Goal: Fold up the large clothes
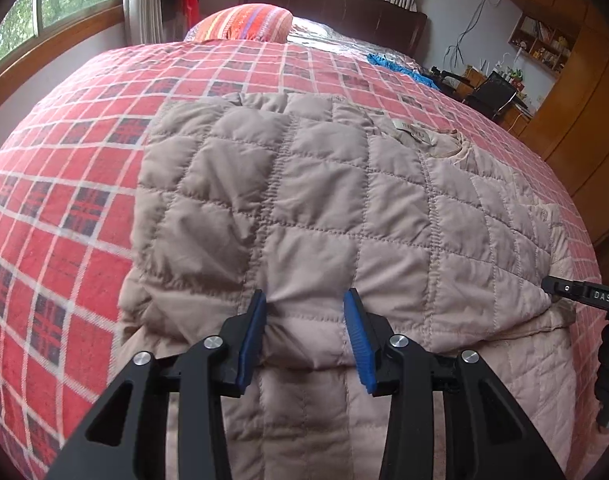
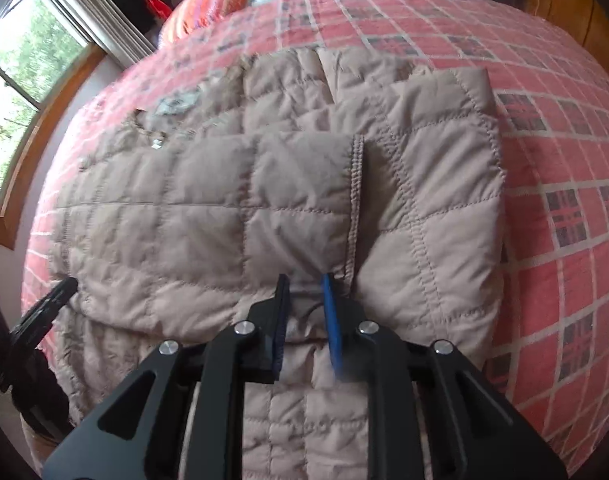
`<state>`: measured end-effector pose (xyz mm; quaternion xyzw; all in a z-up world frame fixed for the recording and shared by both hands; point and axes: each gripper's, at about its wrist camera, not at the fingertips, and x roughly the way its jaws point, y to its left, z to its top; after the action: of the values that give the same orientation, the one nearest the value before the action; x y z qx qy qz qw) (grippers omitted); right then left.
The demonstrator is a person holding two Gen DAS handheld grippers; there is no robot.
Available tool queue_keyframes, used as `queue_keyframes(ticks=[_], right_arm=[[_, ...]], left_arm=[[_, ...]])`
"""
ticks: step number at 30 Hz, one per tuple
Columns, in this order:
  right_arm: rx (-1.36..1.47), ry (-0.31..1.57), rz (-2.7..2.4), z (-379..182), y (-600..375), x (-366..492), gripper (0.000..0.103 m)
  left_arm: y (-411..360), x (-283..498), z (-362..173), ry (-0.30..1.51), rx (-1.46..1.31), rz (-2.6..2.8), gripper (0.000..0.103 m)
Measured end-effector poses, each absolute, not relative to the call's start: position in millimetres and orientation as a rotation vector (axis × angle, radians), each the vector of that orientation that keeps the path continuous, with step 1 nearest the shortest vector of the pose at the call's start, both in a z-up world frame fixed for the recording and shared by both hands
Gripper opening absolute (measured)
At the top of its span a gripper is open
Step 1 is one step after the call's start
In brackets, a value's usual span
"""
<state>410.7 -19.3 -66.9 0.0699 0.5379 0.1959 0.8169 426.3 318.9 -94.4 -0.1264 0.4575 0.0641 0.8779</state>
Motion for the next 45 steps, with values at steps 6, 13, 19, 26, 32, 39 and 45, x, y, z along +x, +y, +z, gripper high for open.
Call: queue_keyframes(ticks=[6, 13, 19, 26, 32, 39, 45], right_arm=[[0.102, 1.026, 0.532, -33, -61, 336, 0.044], [0.03, 1.053, 0.512, -49, -101, 260, 0.058], [0.098, 1.096, 0.504, -67, -140, 201, 0.065], [0.112, 1.137, 0.479, -93, -166, 151, 0.066], [0.14, 1.163, 0.459, -110, -181, 134, 0.066], [0.168, 1.194, 0.453, -126, -190, 132, 0.066], [0.148, 1.19, 0.462, -135, -187, 127, 0.062]], left_arm=[[332, 351, -59, 0.883, -0.222, 0.105, 0.065], [355, 245, -58, 0.88, -0.188, 0.171, 0.079], [374, 176, -80, 0.935, -0.251, 0.198, 0.08], [375, 128, -103, 0.97, -0.283, 0.196, 0.08], [372, 109, -114, 0.983, -0.321, 0.164, 0.08], [361, 107, -129, 0.997, -0.341, 0.125, 0.08], [352, 107, -129, 0.999, -0.343, 0.086, 0.076]])
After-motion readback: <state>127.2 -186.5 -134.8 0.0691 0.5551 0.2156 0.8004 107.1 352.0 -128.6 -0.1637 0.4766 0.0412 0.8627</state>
